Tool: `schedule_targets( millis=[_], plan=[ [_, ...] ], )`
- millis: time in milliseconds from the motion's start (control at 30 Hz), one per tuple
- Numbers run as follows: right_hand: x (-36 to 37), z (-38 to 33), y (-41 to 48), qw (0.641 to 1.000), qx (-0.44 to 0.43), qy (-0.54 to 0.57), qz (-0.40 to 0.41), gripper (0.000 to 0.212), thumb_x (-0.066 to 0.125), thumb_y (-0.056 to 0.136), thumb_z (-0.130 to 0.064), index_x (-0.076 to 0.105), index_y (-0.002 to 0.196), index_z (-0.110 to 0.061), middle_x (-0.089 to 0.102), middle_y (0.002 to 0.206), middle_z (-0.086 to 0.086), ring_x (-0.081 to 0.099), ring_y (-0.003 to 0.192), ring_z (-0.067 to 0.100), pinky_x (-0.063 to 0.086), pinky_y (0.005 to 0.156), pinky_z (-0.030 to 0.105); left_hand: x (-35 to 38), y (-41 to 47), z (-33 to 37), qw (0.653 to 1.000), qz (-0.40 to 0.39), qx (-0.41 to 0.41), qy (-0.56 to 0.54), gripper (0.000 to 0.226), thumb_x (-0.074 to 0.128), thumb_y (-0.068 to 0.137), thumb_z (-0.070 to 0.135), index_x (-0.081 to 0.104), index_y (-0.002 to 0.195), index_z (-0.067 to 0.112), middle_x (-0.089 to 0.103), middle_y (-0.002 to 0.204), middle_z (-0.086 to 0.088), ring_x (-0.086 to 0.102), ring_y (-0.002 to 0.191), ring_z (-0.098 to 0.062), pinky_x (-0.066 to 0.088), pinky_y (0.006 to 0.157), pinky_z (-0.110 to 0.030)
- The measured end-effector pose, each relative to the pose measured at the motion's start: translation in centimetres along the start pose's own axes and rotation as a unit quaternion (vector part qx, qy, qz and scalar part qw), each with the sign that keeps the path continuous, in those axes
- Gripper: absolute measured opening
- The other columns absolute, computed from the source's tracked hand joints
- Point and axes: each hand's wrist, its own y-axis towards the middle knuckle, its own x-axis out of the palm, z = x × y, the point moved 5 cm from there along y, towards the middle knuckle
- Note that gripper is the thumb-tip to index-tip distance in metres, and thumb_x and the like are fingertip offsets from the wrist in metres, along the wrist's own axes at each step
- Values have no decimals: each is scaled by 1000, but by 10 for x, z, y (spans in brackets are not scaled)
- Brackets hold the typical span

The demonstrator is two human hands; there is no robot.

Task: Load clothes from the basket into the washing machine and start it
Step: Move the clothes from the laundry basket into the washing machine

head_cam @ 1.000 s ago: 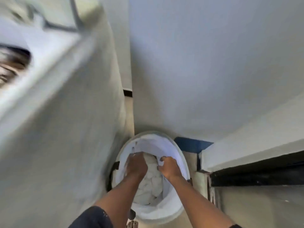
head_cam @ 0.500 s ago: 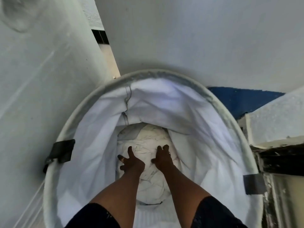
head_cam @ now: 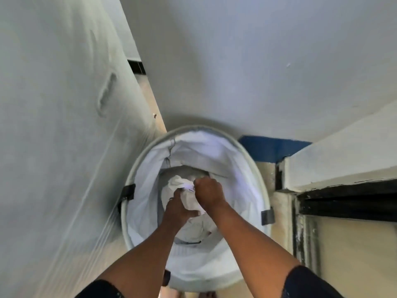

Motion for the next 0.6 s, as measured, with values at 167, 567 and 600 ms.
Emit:
schedule_targets(
  millis=[167, 567, 600],
  plan=[
    [-155, -34, -73, 997, -26, 54, 56, 22, 46, 92, -10, 65, 99, -2, 64, 108, 22, 60, 104, 37, 44, 78, 36, -59, -108, 119, 993, 92, 64, -42, 81, 80, 57, 39, 49, 125, 8, 58, 120, -11, 53, 113, -25, 35, 80, -24],
    [-507, -125, -311, 952, -152, 214, 159, 13, 61, 88, -22, 66, 84, -11, 62, 80, 4, 53, 77, 14, 34, 61, 21, -229, -384, 353, 942, 131, 306, -45, 59, 65, 87, 31, 34, 136, 17, 58, 117, 0, 58, 109, -24, 38, 80, -25],
    [-528, -129, -325, 956, -154, 191, 161, 14, 65, 86, -25, 67, 89, -12, 60, 83, 0, 53, 80, 13, 34, 63, 22, -243, -398, 364, 937, 139, 320, -26, 60, 63, 88, 31, 33, 139, 20, 58, 121, -2, 58, 112, -25, 38, 82, -24]
  ],
)
